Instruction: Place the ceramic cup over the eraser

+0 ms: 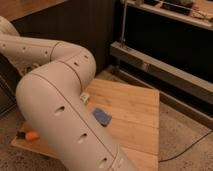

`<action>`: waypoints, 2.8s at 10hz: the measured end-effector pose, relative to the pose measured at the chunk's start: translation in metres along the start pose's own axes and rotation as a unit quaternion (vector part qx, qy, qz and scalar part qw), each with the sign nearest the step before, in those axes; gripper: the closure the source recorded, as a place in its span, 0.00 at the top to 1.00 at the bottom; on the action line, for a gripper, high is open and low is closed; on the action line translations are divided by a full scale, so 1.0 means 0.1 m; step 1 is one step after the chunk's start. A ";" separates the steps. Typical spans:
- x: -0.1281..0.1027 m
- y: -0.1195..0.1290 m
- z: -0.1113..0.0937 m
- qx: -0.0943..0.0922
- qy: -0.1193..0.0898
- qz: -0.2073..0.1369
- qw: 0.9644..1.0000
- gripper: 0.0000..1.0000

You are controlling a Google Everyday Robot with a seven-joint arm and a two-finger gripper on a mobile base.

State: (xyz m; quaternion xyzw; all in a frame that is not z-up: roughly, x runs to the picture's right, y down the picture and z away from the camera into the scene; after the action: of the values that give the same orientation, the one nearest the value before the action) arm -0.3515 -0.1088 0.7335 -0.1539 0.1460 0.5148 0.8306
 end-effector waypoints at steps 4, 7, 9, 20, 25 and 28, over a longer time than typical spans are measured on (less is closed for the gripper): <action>-0.08 -0.37 0.05 0.000 0.005 0.035 0.999 0.00; 0.01 -0.56 0.24 -0.010 0.026 0.058 0.998 0.00; 0.07 -0.61 0.38 -0.015 0.038 0.063 0.997 0.00; 0.03 -0.38 0.73 -0.038 0.050 0.029 0.998 0.00; 0.02 -0.40 0.81 -0.030 0.049 0.024 0.998 0.00; 0.02 -0.42 0.86 -0.028 0.051 0.024 0.998 0.00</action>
State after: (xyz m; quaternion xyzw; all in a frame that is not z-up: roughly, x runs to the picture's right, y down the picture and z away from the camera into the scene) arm -0.3053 -0.0896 0.8155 -0.1992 0.1775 0.5303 0.8047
